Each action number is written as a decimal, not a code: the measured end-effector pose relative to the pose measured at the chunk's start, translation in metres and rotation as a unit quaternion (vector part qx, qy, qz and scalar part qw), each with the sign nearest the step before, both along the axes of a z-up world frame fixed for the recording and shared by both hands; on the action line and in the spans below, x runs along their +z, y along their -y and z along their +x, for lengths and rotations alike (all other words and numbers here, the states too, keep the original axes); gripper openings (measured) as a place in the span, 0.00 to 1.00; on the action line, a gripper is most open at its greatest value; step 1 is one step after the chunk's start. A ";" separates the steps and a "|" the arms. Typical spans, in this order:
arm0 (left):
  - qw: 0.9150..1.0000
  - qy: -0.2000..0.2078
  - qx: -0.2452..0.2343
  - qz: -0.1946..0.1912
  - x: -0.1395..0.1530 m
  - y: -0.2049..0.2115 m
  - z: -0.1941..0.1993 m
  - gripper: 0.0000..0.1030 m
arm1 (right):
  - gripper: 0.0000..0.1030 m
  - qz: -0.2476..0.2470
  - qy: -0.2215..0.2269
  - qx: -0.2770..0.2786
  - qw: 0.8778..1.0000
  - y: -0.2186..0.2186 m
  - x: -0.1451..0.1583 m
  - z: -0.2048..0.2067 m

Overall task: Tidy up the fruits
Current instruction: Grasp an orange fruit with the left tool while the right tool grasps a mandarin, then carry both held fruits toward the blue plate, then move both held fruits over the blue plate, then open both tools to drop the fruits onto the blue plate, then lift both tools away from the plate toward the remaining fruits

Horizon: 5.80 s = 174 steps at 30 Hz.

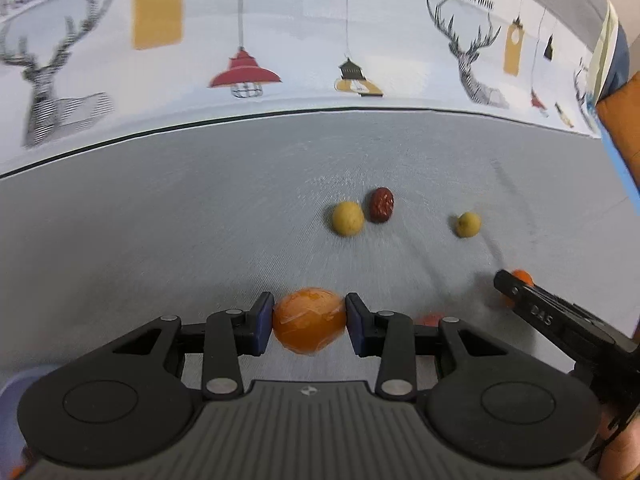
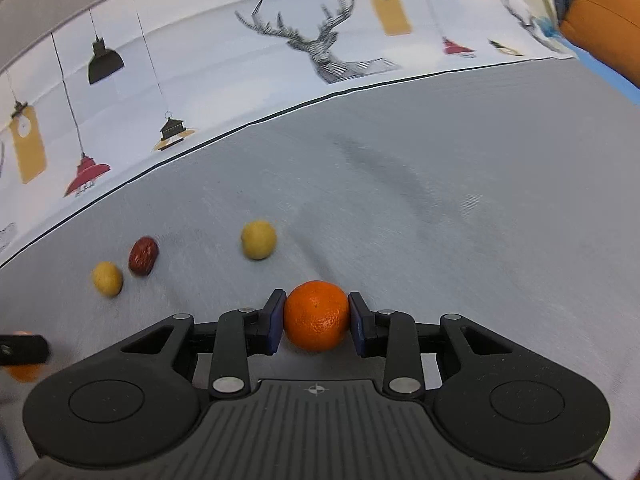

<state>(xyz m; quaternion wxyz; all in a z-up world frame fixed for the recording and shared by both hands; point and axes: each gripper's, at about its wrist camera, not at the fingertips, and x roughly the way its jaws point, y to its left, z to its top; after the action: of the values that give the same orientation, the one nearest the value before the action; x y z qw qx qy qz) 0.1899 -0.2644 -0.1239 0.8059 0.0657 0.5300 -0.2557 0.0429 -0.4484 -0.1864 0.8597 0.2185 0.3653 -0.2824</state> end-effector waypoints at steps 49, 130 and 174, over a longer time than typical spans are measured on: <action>0.984 0.057 0.167 -0.019 0.132 -0.297 -0.246 0.41 | 0.34 -0.060 0.058 0.330 0.940 -0.297 0.162 -0.183; 0.989 0.047 0.106 0.090 0.028 -0.220 -0.035 1.00 | 0.74 -0.066 -0.040 0.409 0.909 -0.300 0.051 0.022; 0.974 0.114 0.148 0.128 0.139 -0.291 -0.248 1.00 | 0.99 -0.107 0.079 0.365 0.922 -0.334 0.188 -0.179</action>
<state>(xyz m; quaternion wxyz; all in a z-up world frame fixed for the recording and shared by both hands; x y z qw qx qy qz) -0.0580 0.0263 0.0148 0.8747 0.1175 0.4672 -0.0541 -0.1361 -0.1139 0.0019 0.9475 -0.0016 0.3182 0.0316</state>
